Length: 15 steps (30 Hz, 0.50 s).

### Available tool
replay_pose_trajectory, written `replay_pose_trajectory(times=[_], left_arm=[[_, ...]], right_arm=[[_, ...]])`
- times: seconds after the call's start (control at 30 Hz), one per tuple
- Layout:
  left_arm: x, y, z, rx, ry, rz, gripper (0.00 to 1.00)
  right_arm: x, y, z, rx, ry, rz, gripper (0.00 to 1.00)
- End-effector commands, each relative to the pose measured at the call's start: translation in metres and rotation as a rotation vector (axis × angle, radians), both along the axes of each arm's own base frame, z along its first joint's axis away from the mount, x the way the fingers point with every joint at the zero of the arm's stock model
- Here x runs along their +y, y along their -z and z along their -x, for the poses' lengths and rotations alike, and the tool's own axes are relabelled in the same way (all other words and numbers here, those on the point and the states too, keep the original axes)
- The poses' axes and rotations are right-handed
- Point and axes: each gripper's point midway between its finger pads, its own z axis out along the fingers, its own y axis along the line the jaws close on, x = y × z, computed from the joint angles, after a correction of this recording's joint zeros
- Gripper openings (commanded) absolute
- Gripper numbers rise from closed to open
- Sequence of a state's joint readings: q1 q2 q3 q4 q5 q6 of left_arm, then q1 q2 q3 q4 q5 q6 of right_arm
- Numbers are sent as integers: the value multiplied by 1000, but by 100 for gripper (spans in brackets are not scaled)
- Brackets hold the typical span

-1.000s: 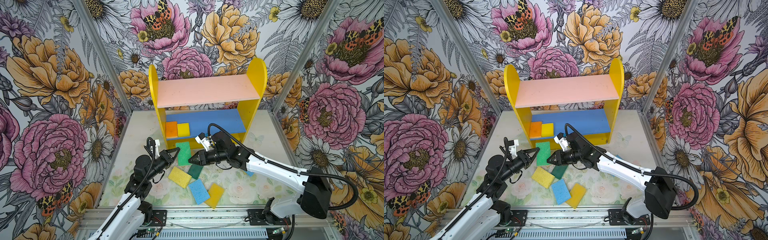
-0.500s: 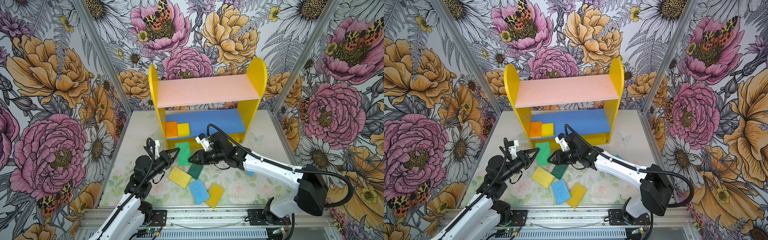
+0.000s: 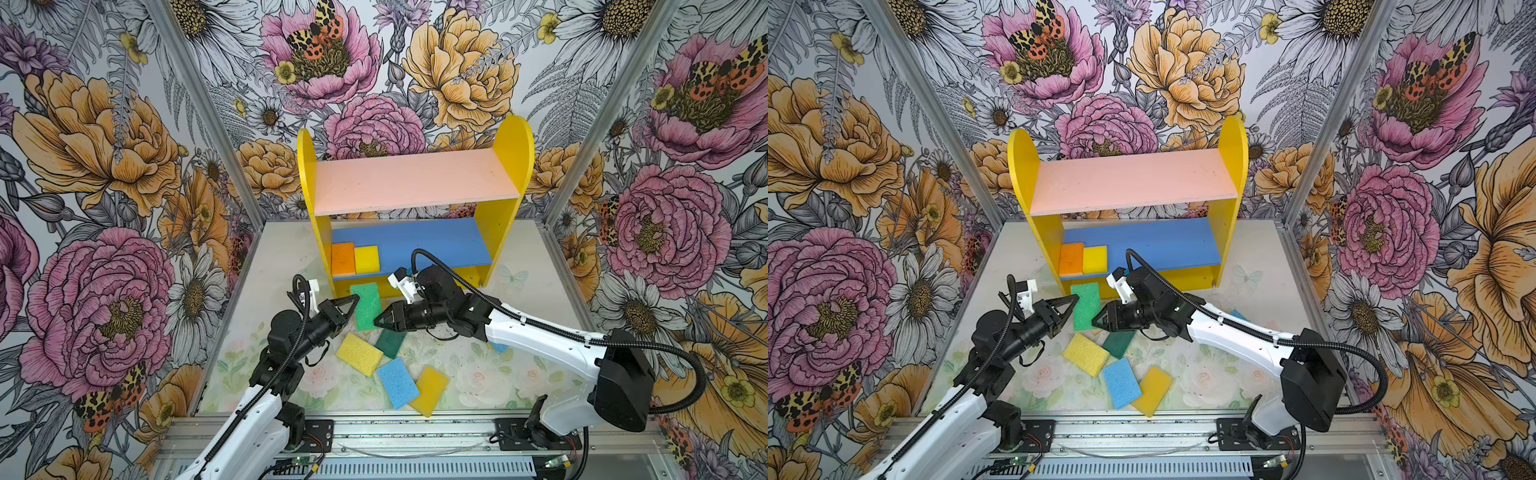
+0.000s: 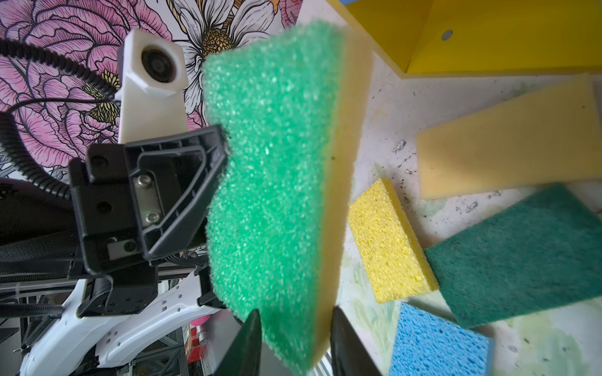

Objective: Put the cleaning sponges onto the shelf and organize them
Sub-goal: 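Hold the green sponge up near the left gripper while the left gripper waits, then carry the green sponge onto the blue shelf beside the yellow sponge with the right gripper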

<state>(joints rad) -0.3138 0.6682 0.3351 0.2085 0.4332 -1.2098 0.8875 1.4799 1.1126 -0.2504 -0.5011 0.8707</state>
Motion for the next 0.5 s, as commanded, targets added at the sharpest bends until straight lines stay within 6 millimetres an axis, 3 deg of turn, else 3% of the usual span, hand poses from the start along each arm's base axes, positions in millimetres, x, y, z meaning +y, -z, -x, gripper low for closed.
replay_pose_trajectory(times=[0.0,0.17,0.27,0.3,0.37,0.47], left_arm=[[1,-11,-3,-36,-14,25,13],[2,-11,-3,-38,-19,27,13],[1,-9,-1,-34,-9,20,17],[1,-10,-1,-34,-6,16,24],[1,-7,1,-17,2,-10,58],[8,-3,5,6,-11,-89,98]], right_arm=[[7,-14,0,-36,-19,-31,35],[6,-15,-1,-51,-9,-27,12],[3,-17,-5,-71,17,-20,3],[1,-16,-7,-74,28,-17,2],[-3,-18,-12,-79,48,-17,0],[-14,-21,-26,-97,87,-15,0]])
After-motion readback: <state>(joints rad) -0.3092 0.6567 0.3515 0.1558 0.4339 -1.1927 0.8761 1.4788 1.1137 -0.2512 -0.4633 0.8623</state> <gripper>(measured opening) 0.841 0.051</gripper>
